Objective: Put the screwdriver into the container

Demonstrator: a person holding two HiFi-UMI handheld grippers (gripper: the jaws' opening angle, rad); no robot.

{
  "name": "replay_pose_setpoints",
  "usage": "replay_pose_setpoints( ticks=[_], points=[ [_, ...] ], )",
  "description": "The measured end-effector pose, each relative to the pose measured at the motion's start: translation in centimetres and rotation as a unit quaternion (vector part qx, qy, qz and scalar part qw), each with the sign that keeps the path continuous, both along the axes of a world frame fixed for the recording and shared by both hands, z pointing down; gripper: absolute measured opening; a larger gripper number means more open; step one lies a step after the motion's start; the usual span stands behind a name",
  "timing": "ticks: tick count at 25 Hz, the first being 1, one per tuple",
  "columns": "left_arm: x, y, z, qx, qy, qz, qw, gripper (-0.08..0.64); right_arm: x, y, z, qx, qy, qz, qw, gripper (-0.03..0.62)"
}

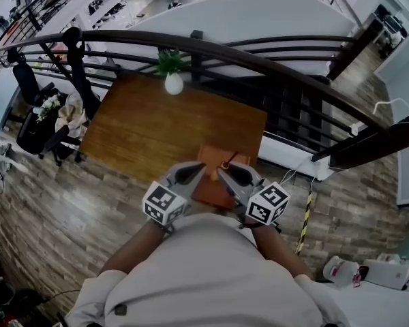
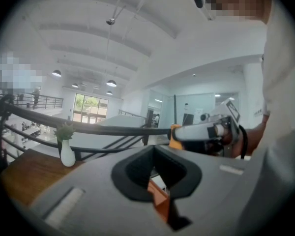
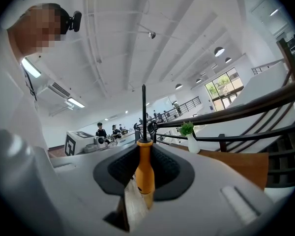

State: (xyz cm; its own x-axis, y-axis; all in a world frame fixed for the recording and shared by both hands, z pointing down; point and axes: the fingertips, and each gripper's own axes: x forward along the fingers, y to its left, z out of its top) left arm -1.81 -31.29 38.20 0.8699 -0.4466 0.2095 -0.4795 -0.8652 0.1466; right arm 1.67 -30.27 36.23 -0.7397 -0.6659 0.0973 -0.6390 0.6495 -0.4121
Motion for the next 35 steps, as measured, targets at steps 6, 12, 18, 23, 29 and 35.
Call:
replay_pose_setpoints(
  ticks=[6, 12, 18, 23, 29, 35],
  points=[
    [2.8, -0.3, 0.8, -0.003, -0.005, -0.03, 0.9995, 0.003, 3.1, -0.4, 0.8, -0.002, -0.002, -0.029, 1.0, 0.081],
    [4.3, -0.8, 3.4, -0.025, -0.005, -0.06, 0.9979, 0.003, 5.0, -0.9, 3.6, -0.026, 0.014, -0.063, 0.998, 0.081],
    [5.0, -1.2, 5.9, -0.047, -0.008, -0.075, 0.996, 0.003, 5.8, -1.6, 6.2, -0.049, 0.024, -0.079, 0.995, 0.081],
    [4.6, -1.7, 8.2, -0.062, -0.031, -0.079, 0.9945, 0.003, 5.1, -1.9, 8.2, -0.073, 0.03, -0.096, 0.992, 0.081],
    [4.5, -1.8, 11.6, -0.1, -0.042, -0.08, 0.9908, 0.003, 4.3, -2.1, 11.0, -0.097, 0.041, -0.113, 0.988, 0.081],
    [3.2, -2.6, 16.7, -0.136, -0.066, -0.088, 0.9847, 0.003, 2.9, -2.3, 15.1, -0.122, 0.074, -0.129, 0.981, 0.081]
  ],
)
